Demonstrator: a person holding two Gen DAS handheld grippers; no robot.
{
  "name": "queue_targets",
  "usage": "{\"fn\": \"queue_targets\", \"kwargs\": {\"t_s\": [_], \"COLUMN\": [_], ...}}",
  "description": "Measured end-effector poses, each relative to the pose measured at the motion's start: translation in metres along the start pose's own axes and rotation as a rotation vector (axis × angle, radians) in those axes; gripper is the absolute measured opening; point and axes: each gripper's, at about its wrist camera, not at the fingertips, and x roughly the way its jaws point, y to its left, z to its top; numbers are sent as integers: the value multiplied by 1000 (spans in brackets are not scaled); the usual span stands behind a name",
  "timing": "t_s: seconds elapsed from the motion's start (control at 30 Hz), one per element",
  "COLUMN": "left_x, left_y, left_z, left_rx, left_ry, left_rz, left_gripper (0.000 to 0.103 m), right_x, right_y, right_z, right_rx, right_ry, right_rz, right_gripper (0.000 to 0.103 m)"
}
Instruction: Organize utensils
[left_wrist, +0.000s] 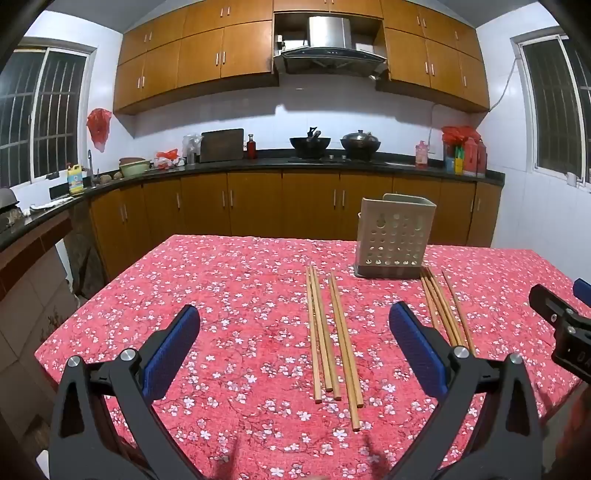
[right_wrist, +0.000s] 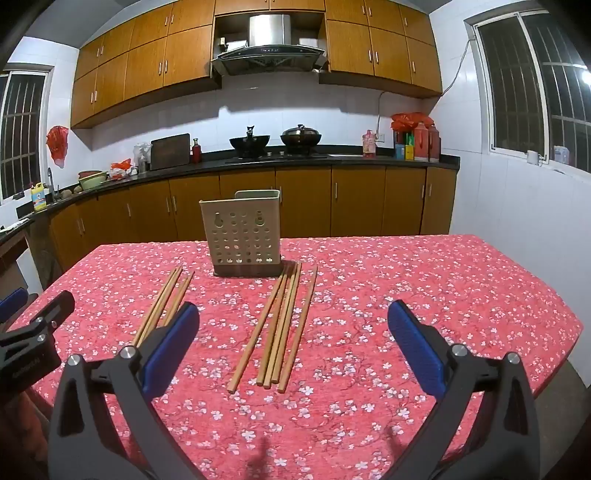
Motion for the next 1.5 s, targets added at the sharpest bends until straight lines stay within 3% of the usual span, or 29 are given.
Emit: {"fn": "queue_targets", "kwargs": {"t_s": [1.5], "left_x": [2], "left_y": [-4], "left_z": [0], "left_rx": [-2], "left_ry": [9], "left_rz": [-1], "left_gripper": [101], "right_x": [2], "right_y": [1], "right_z": [-1], "right_rx": [4], "right_ry": [5], "right_rz": [1], "right_gripper": [99]}}
